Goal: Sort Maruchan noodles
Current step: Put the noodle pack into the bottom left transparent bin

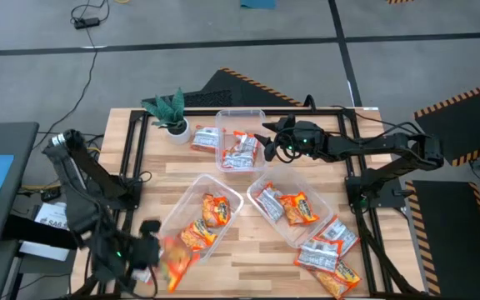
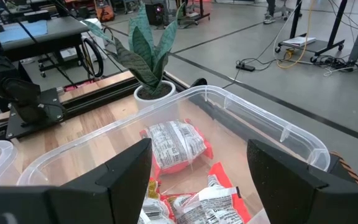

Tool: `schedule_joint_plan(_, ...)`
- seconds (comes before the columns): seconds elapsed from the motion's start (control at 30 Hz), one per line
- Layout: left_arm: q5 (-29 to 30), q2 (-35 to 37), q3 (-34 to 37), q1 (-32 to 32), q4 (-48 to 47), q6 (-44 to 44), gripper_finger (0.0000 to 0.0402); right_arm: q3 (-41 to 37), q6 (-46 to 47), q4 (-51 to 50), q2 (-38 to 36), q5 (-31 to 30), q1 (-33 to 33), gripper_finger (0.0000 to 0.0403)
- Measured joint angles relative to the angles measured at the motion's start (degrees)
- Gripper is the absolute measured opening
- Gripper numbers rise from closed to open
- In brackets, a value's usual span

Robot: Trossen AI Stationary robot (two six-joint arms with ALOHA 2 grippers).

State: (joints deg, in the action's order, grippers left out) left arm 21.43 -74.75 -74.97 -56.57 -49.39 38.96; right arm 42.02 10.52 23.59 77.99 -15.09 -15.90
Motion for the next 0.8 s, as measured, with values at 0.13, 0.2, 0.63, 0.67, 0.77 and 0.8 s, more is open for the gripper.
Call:
schedule_joint_plan(0.13, 9.7, 3.9, 1.7, 3.8, -3.1, -13.3, 0.0, 0.0, 0.0, 0.0, 0.0, 0.0, 0.0, 0.0286)
schedule_joint_plan(0.2, 10.7, 5.5, 3.7, 7.5, -3.1, -18.9, 0.0, 0.0, 0.0, 0.0, 0.0, 0.0, 0.0, 0.0286)
schedule_joint_plan(0.63, -7.6, 10.0, 28.2, 37.7, 24.1, -41.6, 0.0, 0.0, -0.1, 0.0, 0.0, 0.0, 0.0, 0.0286)
schedule_joint_plan(0.67, -7.5, 10.0, 28.8, 38.7, 25.2, -41.5, 0.0, 0.0, -0.1, 0.0, 0.0, 0.0, 0.0, 0.0286)
schedule_joint_plan(0.77, -9.2, 9.0, 29.4, 40.5, 27.4, -41.3, 0.0004, 0.0, -0.1, -0.3, 0.0, 0.0, 0.0, 0.0286)
schedule_joint_plan(0.8, -9.5, 8.9, 29.4, 40.6, 27.5, -41.2, 0.0008, 0.0, -0.1, -0.5, 0.0, 0.0, 0.0, 0.0286)
